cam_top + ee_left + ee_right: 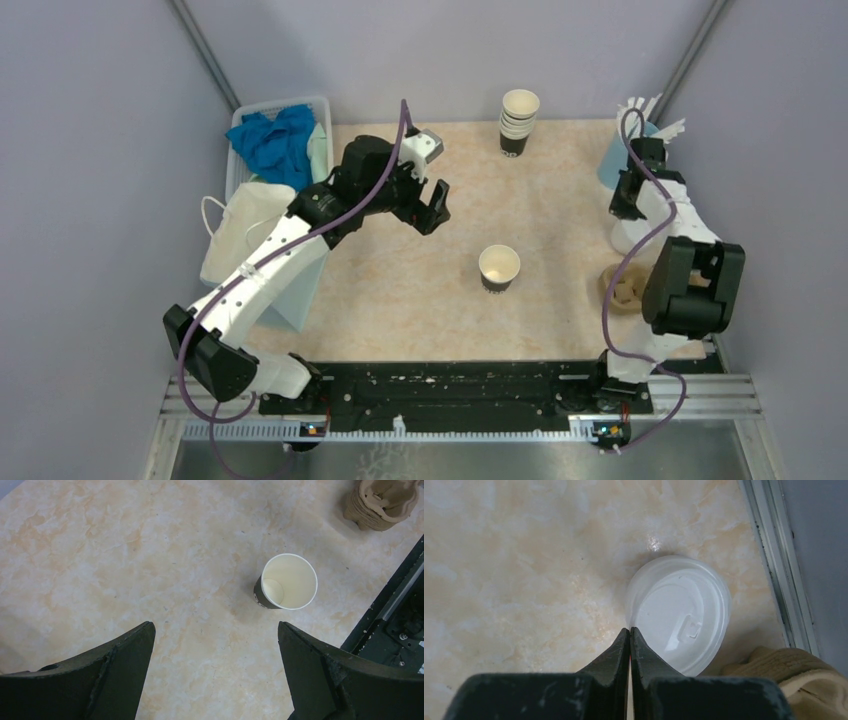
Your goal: Pack the takeout coffee
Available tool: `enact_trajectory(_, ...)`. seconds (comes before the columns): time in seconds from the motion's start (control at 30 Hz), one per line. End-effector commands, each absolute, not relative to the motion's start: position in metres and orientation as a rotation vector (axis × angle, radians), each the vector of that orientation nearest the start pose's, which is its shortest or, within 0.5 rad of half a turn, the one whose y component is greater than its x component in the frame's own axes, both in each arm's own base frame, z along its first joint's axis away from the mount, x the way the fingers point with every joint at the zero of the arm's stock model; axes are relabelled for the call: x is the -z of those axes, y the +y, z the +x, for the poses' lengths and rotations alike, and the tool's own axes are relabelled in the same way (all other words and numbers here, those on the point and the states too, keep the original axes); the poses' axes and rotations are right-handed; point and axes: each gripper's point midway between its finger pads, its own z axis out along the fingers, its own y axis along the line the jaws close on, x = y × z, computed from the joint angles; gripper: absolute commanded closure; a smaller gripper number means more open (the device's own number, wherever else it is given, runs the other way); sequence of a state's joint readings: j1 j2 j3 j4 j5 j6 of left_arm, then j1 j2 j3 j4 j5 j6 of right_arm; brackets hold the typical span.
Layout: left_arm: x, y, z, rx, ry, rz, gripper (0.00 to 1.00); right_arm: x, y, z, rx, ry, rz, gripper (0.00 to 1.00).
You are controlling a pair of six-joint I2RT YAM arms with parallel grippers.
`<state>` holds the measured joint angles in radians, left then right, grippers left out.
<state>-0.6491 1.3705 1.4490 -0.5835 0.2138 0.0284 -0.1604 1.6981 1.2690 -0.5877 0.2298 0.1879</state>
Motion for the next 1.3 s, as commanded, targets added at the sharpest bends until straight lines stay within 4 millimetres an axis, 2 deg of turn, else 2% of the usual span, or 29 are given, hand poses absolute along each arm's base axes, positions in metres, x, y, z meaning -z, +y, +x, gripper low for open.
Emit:
enact_trajectory(0.0, -0.31, -0.283, 0.301, 0.639, 1.895, 0.835, 0.01, -0.148, -0.093, 0.376, 0.232, 2.387, 0.558, 1.0)
enact_trajectory(0.2, -0.31, -0.286, 0.299, 0.666, 1.9, 0.831, 0.01, -0.177, -0.073, 0.375, 0.087, 2.3, 0.481, 1.0)
enact_trajectory(0.3, -0.312, -0.287, 0.298, 0.675, 1.898, 0.829, 0.01, -0.193, -0.053, 0.376, -0.045, 2.264, 0.415, 1.0)
enact_trajectory(0.47, -0.315, -0.292, 0.301, 0.701, 1.911, 0.809, 0.01, -0.238, 0.012, 0.374, -0.465, 2.152, 0.283, 1.0)
enact_trajectory(0.6, -0.328, -0.299, 0.303, 0.747, 1.909, 0.767, 0.01, -0.285, 0.076, 0.36, -0.876, 2.012, 0.161, 1.0)
enact_trajectory(0.67, -0.338, -0.305, 0.304, 0.8, 1.908, 0.726, 0.01, -0.314, 0.113, 0.346, -1.125, 1.919, 0.084, 1.0)
enact_trajectory(0.8, -0.382, -0.327, 0.299, 1.083, 1.908, 0.566, 0.01, -0.373, 0.172, 0.314, -1.453, 1.733, -0.013, 1.0)
enact_trajectory(0.9, -0.419, -0.344, 0.287, 1.345, 1.912, 0.446, 0.01, -0.406, 0.2, 0.29, -1.591, 1.64, -0.066, 1.0)
enact_trajectory(0.93, -0.426, -0.346, 0.284, 1.4, 1.917, 0.414, 0.01, -0.414, 0.205, 0.283, -1.612, 1.609, -0.087, 1.0)
enact_trajectory(1.0, -0.428, -0.345, 0.282, 1.462, 1.968, 0.293, 0.01, -0.423, 0.212, 0.273, -1.646, 1.581, -0.103, 1.0)
enact_trajectory(1.07, -0.417, -0.343, 0.28, 1.506, 2.019, 0.18, 0.01, -0.427, 0.217, 0.263, -1.678, 1.548, -0.11, 1.0)
enact_trajectory(1.1, -0.423, -0.341, 0.276, 1.534, 2.0, 0.145, 0.01, -0.43, 0.218, 0.26, -1.692, 1.526, -0.104, 1.0)
enact_trajectory(1.17, -0.42, -0.336, 0.27, 1.589, 1.985, 0.064, 0.01, -0.429, 0.216, 0.254, -1.731, 1.497, -0.062, 1.0)
enact_trajectory(1.2, -0.41, -0.335, 0.268, 1.608, 2.0, 0.023, 0.01, -0.43, 0.215, 0.251, -1.752, 1.478, -0.045, 1.0)
enact_trajectory(1.27, -0.413, -0.333, 0.261, 1.667, 1.977, -0.019, 0.01, -0.435, 0.214, 0.245, -1.785, 1.447, -0.023, 1.0)
